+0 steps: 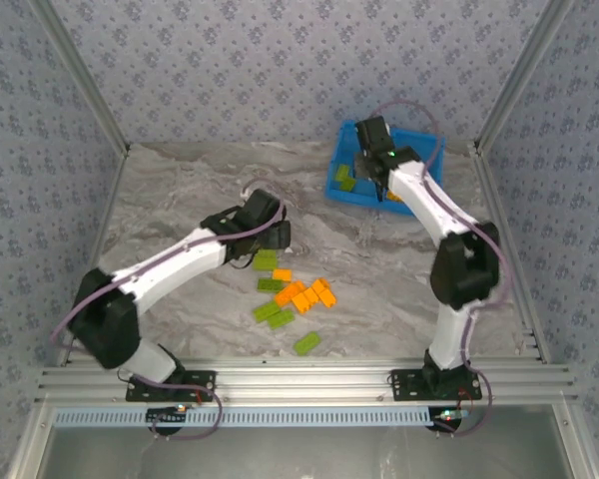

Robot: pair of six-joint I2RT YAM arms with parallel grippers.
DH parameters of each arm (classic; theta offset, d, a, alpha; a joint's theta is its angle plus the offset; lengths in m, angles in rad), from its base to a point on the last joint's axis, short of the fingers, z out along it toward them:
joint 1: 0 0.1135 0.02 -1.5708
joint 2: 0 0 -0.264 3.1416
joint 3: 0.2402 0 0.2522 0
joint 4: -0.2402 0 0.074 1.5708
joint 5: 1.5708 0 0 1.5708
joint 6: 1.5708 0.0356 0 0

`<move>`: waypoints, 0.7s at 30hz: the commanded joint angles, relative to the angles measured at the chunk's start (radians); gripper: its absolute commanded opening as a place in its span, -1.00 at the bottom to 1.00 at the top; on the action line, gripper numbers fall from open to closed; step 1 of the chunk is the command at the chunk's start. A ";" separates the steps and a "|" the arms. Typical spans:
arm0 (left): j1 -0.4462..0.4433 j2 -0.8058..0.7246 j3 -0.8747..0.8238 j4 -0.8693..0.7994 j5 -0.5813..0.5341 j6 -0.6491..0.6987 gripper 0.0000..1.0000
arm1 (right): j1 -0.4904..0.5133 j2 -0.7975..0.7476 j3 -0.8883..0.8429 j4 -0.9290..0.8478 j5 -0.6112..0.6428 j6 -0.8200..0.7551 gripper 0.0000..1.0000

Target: Sort the legos into containers by color

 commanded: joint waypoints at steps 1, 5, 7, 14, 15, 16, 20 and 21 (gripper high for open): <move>0.022 0.125 0.110 -0.075 0.017 -0.061 0.53 | 0.046 -0.188 -0.177 0.068 -0.032 0.061 0.64; 0.033 0.240 0.169 -0.082 0.005 -0.115 0.40 | 0.062 -0.403 -0.358 0.039 -0.026 0.106 0.90; 0.036 0.278 0.180 -0.081 0.004 -0.134 0.35 | 0.063 -0.478 -0.409 0.015 -0.036 0.121 0.94; 0.036 0.369 0.191 -0.069 0.028 -0.178 0.13 | 0.064 -0.602 -0.491 -0.061 -0.044 0.143 0.99; 0.036 0.377 0.190 -0.066 0.030 -0.182 0.10 | 0.064 -0.605 -0.493 -0.065 -0.046 0.144 0.99; 0.036 0.385 0.190 -0.064 0.029 -0.183 0.07 | 0.064 -0.605 -0.496 -0.065 -0.049 0.144 0.99; 0.036 0.404 0.189 -0.067 0.032 -0.188 -0.10 | 0.066 -0.597 -0.493 -0.063 -0.056 0.150 1.00; 0.036 0.404 0.188 -0.067 0.031 -0.189 -0.20 | 0.066 -0.598 -0.491 -0.060 -0.058 0.153 0.99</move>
